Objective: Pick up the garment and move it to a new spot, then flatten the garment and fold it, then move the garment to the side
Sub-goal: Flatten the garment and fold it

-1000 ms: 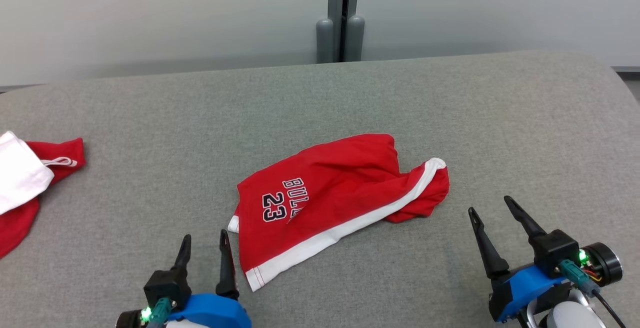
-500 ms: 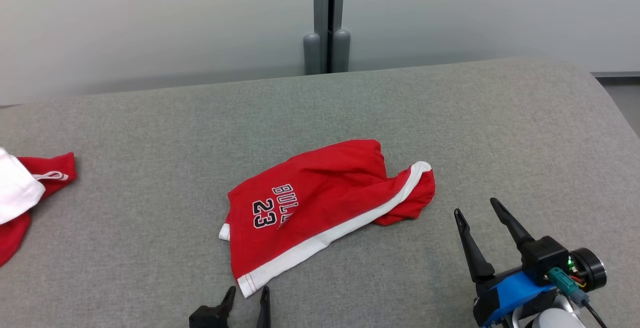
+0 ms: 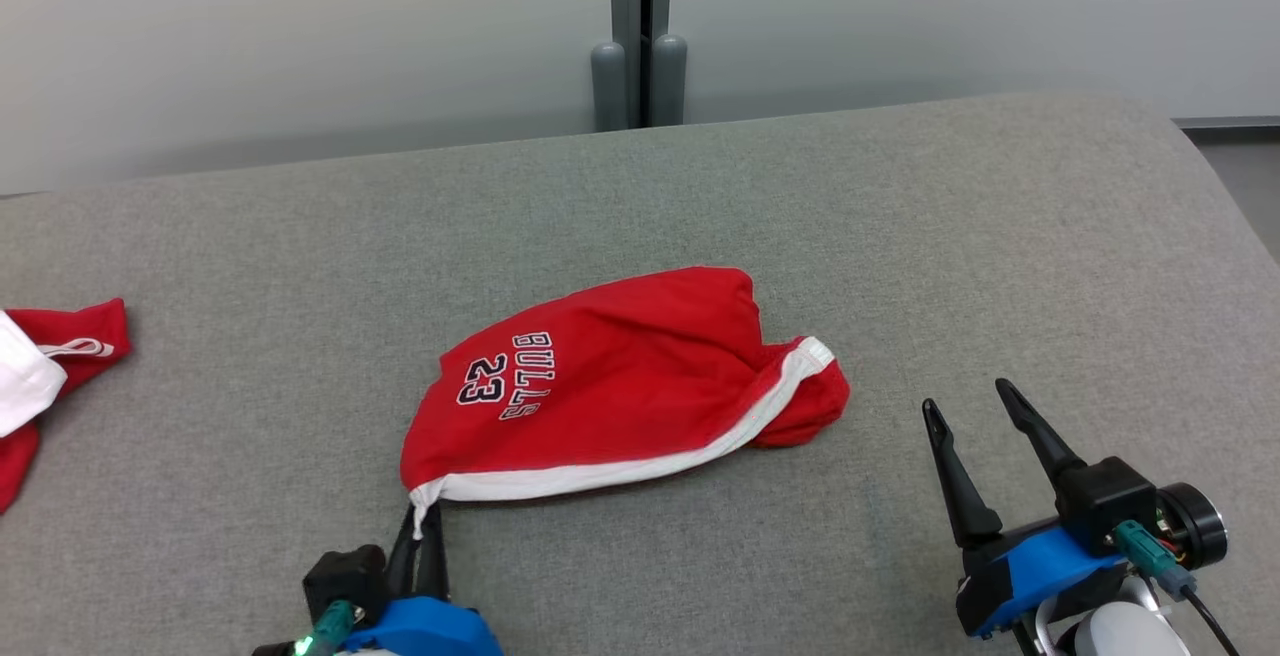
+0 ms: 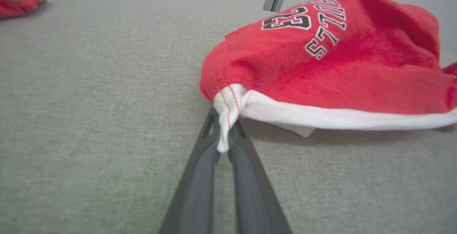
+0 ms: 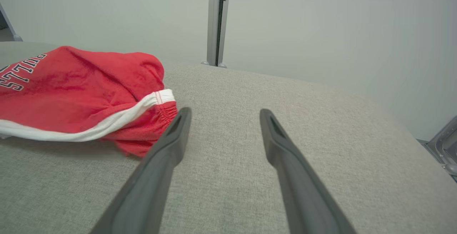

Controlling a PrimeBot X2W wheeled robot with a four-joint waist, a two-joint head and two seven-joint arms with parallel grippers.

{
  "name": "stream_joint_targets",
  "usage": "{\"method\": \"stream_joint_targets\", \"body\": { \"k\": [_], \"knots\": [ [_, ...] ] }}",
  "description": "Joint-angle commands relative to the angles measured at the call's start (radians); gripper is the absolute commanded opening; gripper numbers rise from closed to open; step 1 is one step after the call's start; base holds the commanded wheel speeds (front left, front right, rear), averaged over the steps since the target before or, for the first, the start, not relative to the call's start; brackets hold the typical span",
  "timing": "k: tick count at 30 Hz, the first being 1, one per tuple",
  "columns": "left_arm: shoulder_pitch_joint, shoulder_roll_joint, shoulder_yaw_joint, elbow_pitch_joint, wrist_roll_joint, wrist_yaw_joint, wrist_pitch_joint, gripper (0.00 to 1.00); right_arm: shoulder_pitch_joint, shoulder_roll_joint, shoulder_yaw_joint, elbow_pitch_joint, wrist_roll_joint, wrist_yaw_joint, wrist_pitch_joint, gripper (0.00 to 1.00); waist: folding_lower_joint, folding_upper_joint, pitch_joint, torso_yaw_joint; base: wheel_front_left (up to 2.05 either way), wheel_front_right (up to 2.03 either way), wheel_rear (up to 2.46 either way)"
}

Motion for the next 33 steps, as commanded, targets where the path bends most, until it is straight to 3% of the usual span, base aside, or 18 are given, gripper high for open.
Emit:
{"method": "stream_joint_targets", "body": {
  "k": [1, 7, 8, 9, 10, 21, 33],
  "knots": [
    [0.006, 0.001, 0.033, -0.014, 0.019, 0.007, -0.001, 0.00, -0.012, 0.004, -0.002, -0.001, 0.003, 0.000, -0.004, 1.00, -0.0001, 0.0000, -0.005, 0.004, 0.00, 0.00, 0.00],
    [0.030, 0.000, 0.153, -0.038, 0.090, -0.003, -0.001, 0.00, -0.006, 0.023, 0.028, 0.009, 0.024, 0.000, -0.004, 1.00, -0.0001, 0.0000, -0.029, 0.009, 0.00, 0.00, 0.00],
    [0.032, 0.000, 0.169, -0.037, 0.090, -0.006, -0.001, 0.06, -0.002, 0.025, 0.036, 0.011, 0.032, 0.000, -0.004, 1.00, -0.0001, 0.0000, -0.034, 0.009, 0.00, 0.00, 0.00],
    [0.035, 0.002, 0.181, -0.038, 0.094, -0.009, -0.001, 0.42, 0.003, 0.030, 0.043, 0.016, 0.051, 0.000, -0.004, 1.00, -0.0001, 0.0000, -0.039, 0.009, 0.00, 0.00, 0.00],
    [0.041, 0.002, 0.184, -0.037, 0.097, -0.012, -0.001, 1.00, 0.004, 0.034, 0.045, 0.018, 0.067, 0.000, -0.004, 1.00, -0.0001, 0.0000, -0.044, 0.008, 0.00, 0.00, 0.00],
    [0.091, 0.001, 0.194, -0.176, 0.098, 0.015, -0.001, 1.00, -0.020, 0.063, 0.087, 0.001, 0.215, 0.000, -0.004, 1.00, -0.0001, 0.0000, -0.104, 0.015, 0.00, 0.00, 0.00],
    [0.113, 0.001, 0.181, -0.147, 0.109, -0.001, -0.001, 1.00, -0.037, 0.067, 0.156, 0.100, 0.295, 0.000, -0.004, 1.00, -0.0001, 0.0000, -0.119, 0.039, 0.00, 0.00, 0.00]
  ]
}}
